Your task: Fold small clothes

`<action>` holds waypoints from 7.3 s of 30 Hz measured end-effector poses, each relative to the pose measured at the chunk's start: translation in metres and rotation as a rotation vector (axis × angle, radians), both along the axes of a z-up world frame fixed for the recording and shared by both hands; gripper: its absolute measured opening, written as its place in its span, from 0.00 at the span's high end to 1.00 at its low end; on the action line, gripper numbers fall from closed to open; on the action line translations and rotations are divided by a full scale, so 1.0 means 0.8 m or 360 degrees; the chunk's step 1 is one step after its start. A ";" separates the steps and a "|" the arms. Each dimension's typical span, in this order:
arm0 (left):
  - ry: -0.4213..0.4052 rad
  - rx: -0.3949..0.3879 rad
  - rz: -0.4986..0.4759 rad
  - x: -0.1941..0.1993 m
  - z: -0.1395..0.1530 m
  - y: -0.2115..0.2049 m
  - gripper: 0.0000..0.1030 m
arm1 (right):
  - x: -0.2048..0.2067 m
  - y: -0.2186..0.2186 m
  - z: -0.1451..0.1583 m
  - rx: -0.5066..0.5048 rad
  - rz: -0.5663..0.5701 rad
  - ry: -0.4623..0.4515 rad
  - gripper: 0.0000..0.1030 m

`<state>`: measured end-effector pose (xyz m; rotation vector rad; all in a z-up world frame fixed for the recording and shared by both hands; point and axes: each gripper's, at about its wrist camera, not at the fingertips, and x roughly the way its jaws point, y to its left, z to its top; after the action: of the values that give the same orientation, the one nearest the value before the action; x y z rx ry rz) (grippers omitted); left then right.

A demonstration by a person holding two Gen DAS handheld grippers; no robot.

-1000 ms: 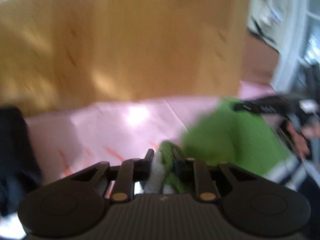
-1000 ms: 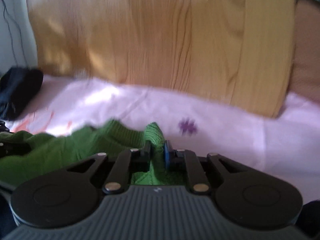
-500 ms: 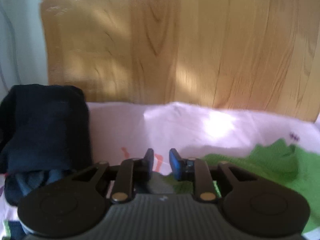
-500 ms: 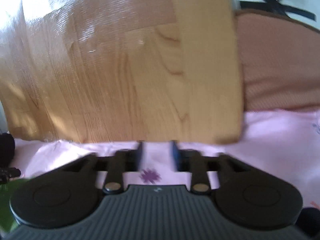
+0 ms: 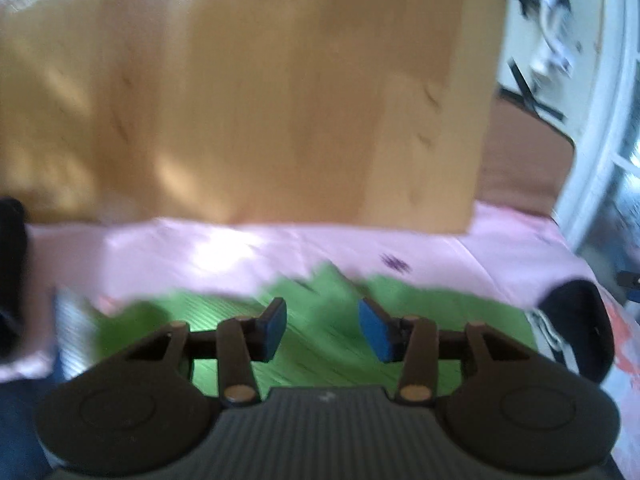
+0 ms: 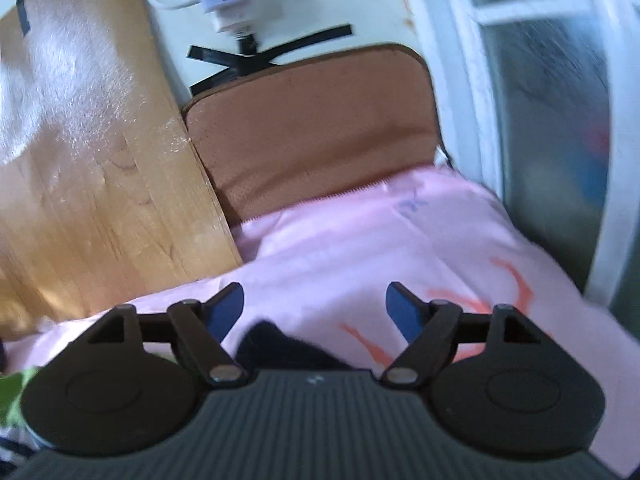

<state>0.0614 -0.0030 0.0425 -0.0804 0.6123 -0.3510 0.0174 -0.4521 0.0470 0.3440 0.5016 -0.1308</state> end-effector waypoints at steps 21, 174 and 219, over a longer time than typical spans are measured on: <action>0.0089 0.0067 -0.0084 0.000 -0.038 -0.013 0.33 | -0.115 -0.034 -0.029 -0.0146 -0.0629 -0.0003 0.65; 0.0217 -0.0347 -0.0292 0.013 -0.063 0.008 0.19 | -0.062 -0.116 -0.018 0.0614 -0.0902 -0.0063 0.45; -0.0042 -0.0628 0.0051 0.015 -0.027 0.101 0.17 | 0.140 0.159 0.092 0.0478 0.0464 -0.0131 0.90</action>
<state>0.0734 0.0776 0.0212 -0.4624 0.5082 -0.4378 0.1297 -0.3250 0.1204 0.5627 0.4850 0.2436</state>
